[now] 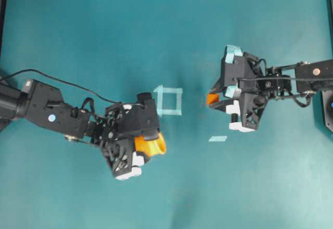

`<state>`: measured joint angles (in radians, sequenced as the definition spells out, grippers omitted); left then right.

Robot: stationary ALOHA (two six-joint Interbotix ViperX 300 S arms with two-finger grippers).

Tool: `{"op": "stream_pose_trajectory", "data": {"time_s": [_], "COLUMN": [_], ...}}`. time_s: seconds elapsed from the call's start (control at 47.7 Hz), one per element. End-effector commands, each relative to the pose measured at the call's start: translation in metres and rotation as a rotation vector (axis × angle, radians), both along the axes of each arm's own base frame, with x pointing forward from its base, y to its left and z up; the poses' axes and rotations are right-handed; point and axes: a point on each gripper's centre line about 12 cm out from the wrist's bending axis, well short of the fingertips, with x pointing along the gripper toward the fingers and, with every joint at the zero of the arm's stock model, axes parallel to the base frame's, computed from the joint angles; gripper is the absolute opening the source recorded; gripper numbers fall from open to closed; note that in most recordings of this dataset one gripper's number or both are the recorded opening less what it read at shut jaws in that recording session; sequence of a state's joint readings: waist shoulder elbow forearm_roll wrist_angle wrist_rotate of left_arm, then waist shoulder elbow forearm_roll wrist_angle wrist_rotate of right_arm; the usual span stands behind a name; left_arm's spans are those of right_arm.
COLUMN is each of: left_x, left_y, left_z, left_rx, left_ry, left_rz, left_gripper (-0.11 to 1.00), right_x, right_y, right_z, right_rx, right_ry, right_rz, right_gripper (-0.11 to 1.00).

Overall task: Hold the block with right arm and the cup with left arm, then put the block into the cup.
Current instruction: 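Bring the held cube and cup together above the table center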

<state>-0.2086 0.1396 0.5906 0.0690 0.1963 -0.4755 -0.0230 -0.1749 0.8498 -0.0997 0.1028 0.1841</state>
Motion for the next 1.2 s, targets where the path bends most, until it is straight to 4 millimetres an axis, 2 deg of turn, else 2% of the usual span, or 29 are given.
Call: {"op": "stream_pose_trajectory", "data": {"time_s": [0.0, 0.315, 0.629, 0.755, 0.965, 1.174], "left_x": [0.015, 0.032, 0.023, 0.021, 0.028, 0.037], "left_y": [0.009, 0.044, 0.076, 0.087, 0.083, 0.073], "left_z": [0.014, 0.014, 0.010, 0.017, 0.026, 0.026], "left_rx": [0.007, 0.075, 0.101, 0.118, 0.212, 0.256], "left_ry": [-0.085, -0.262, -0.383, -0.473, -0.573, -0.593], "left_rz": [-0.003, -0.021, 0.031, 0.049, -0.034, -0.091], "left_gripper": [0.62, 0.62, 0.62, 0.62, 0.62, 0.62], "right_x": [0.014, 0.036, 0.043, 0.044, 0.045, 0.045], "right_y": [0.000, -0.001, 0.000, 0.000, 0.001, 0.001], "right_z": [0.026, 0.061, 0.073, 0.074, 0.077, 0.076], "right_rx": [-0.014, -0.044, -0.044, -0.043, -0.043, -0.043], "right_ry": [-0.086, -0.172, -0.214, -0.223, -0.247, -0.241], "right_rz": [0.011, 0.027, 0.029, 0.031, 0.034, 0.035], "right_gripper": [0.42, 0.42, 0.41, 0.41, 0.42, 0.41]}}
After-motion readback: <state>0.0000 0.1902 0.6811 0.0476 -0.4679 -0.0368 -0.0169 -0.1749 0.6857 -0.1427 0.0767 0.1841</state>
